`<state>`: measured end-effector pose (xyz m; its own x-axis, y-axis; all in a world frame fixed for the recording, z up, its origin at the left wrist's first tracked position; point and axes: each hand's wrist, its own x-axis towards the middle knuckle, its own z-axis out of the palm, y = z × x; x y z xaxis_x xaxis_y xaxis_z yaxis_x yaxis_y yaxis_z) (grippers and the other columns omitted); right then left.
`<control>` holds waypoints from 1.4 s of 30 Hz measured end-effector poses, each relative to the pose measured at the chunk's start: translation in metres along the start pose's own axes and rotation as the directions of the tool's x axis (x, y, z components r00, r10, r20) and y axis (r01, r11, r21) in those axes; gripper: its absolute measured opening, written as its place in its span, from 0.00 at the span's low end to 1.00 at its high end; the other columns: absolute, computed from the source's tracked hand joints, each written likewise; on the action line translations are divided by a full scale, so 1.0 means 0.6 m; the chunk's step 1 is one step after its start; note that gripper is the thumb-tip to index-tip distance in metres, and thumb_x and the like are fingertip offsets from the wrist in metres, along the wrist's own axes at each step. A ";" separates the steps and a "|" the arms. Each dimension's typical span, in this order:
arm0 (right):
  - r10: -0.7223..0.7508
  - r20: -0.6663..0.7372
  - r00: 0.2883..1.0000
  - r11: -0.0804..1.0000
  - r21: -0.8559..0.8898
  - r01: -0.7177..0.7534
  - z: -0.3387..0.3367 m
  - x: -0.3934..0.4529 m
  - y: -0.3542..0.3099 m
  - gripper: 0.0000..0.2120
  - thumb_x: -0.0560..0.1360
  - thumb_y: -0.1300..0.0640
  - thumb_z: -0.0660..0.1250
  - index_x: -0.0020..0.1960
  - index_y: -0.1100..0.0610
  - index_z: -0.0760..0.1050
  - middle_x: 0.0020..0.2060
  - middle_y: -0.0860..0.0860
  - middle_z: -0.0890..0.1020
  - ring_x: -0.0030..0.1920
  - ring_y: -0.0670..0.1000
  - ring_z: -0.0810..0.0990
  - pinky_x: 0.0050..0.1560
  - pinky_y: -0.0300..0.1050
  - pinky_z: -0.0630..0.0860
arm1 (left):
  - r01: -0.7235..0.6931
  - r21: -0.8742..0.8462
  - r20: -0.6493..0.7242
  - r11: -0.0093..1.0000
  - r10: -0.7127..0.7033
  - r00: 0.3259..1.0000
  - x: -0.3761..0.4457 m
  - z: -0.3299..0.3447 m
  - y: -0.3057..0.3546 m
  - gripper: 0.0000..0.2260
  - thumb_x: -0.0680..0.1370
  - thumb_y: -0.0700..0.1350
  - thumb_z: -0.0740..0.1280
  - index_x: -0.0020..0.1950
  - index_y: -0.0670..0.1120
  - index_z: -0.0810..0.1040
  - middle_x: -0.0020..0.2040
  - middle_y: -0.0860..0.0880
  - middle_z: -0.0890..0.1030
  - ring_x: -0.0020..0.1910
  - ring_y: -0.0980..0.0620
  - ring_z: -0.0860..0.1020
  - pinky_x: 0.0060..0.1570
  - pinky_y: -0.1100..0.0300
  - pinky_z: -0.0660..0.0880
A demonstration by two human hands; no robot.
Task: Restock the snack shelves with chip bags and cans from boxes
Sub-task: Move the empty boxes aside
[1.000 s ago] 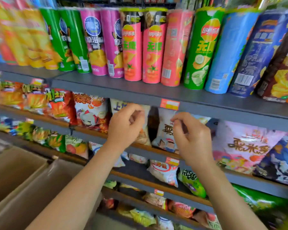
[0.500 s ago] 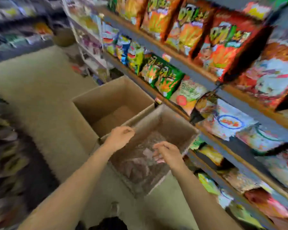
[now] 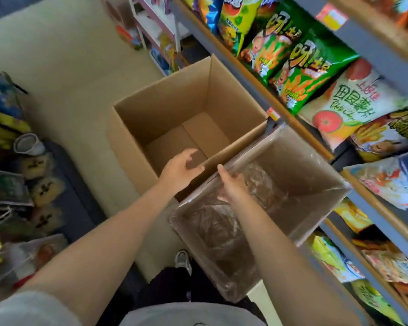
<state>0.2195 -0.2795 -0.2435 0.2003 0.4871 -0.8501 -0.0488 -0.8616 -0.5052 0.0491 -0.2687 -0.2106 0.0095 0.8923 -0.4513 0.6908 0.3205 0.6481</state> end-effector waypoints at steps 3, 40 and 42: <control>0.047 0.081 0.996 0.999 0.019 -0.048 -0.004 0.037 0.016 0.50 0.61 0.29 0.73 0.75 0.51 0.63 0.66 0.54 0.77 0.54 0.56 0.83 0.32 0.45 0.82 | 0.047 0.105 0.154 0.993 -0.063 0.986 0.044 0.013 -0.002 0.30 0.75 0.58 0.72 0.74 0.51 0.71 0.70 0.50 0.75 0.68 0.50 0.73 0.65 0.58 0.69; -0.200 0.072 0.977 0.969 -0.132 0.208 0.558 -0.149 -0.314 0.23 0.79 0.42 0.65 0.70 0.52 0.74 0.54 0.48 0.77 0.54 0.49 0.78 0.53 0.44 0.76 | 0.235 -0.551 0.216 0.800 -0.135 0.967 0.199 -0.650 -0.273 0.23 0.78 0.61 0.67 0.71 0.53 0.75 0.62 0.53 0.80 0.64 0.50 0.76 0.66 0.48 0.73; -0.287 0.099 0.953 0.928 -0.217 0.302 0.607 -0.162 -0.363 0.27 0.80 0.40 0.62 0.75 0.51 0.69 0.64 0.46 0.75 0.67 0.51 0.74 0.65 0.47 0.71 | 0.232 -0.618 0.140 0.752 -0.185 0.973 0.191 -0.703 -0.296 0.25 0.78 0.62 0.66 0.73 0.53 0.73 0.66 0.52 0.78 0.66 0.49 0.75 0.69 0.45 0.70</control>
<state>-0.1457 -0.0872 -0.1047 0.1081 0.7255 -0.6796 0.2271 -0.6836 -0.6936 -0.3775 -0.0892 -0.1185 -0.0178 0.7644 -0.6445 0.0748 0.6438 0.7615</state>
